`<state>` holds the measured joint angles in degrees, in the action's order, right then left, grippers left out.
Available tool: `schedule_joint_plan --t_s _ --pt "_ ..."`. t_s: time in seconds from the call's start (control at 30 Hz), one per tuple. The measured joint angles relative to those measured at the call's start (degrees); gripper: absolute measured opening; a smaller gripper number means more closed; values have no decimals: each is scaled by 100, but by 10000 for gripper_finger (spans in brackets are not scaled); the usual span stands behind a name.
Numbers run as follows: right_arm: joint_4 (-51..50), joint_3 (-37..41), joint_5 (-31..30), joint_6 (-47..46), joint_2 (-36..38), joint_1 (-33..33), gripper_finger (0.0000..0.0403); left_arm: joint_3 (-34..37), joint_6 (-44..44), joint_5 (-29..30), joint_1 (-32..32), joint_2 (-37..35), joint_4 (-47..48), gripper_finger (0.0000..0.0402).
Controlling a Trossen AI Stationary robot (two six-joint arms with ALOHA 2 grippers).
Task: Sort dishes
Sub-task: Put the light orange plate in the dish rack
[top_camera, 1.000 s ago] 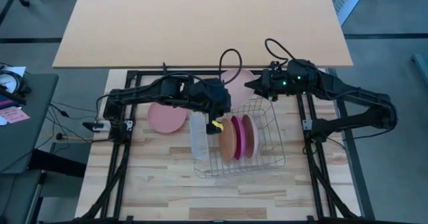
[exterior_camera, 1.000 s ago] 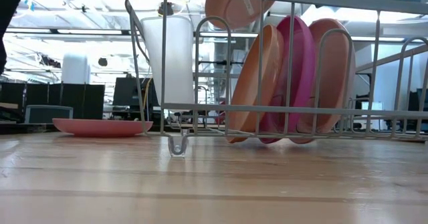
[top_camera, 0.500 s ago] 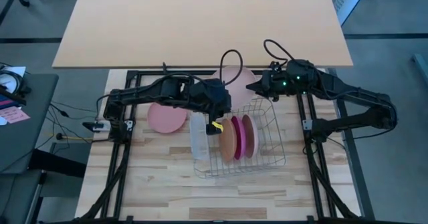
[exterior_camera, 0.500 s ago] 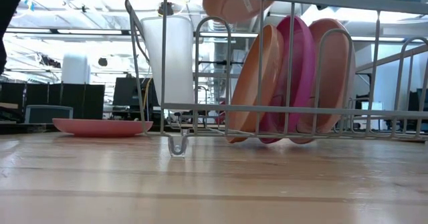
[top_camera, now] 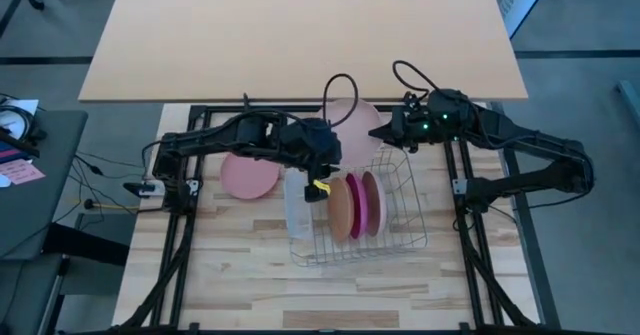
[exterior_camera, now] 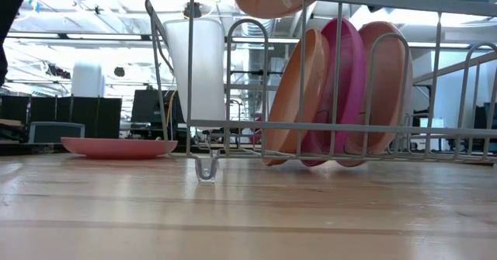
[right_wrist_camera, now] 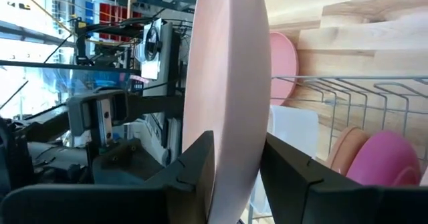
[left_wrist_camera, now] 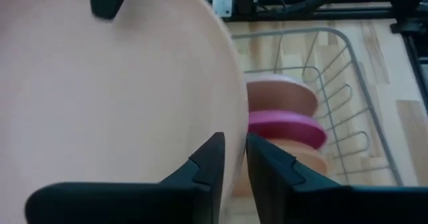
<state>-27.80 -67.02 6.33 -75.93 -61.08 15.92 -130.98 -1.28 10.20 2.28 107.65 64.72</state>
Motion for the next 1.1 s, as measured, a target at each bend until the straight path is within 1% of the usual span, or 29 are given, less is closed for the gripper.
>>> schedule_joint_plan --t_s 0.17,0.37,0.6,0.9,1.1 --pt "-115 4 166 101 34 0 118 0 414 -233 0 -206 433 72" --pt "-395 4 219 200 132 9 118 0 730 -242 -1 -505 674 77" --pt "-793 3 308 311 324 125 116 0 822 2 -169 -710 675 77" --pt "-1373 3 314 462 688 352 96 2 822 2 -316 -727 779 78" --pt "-1752 4 361 596 903 477 91 2 809 0 -381 -718 805 78"
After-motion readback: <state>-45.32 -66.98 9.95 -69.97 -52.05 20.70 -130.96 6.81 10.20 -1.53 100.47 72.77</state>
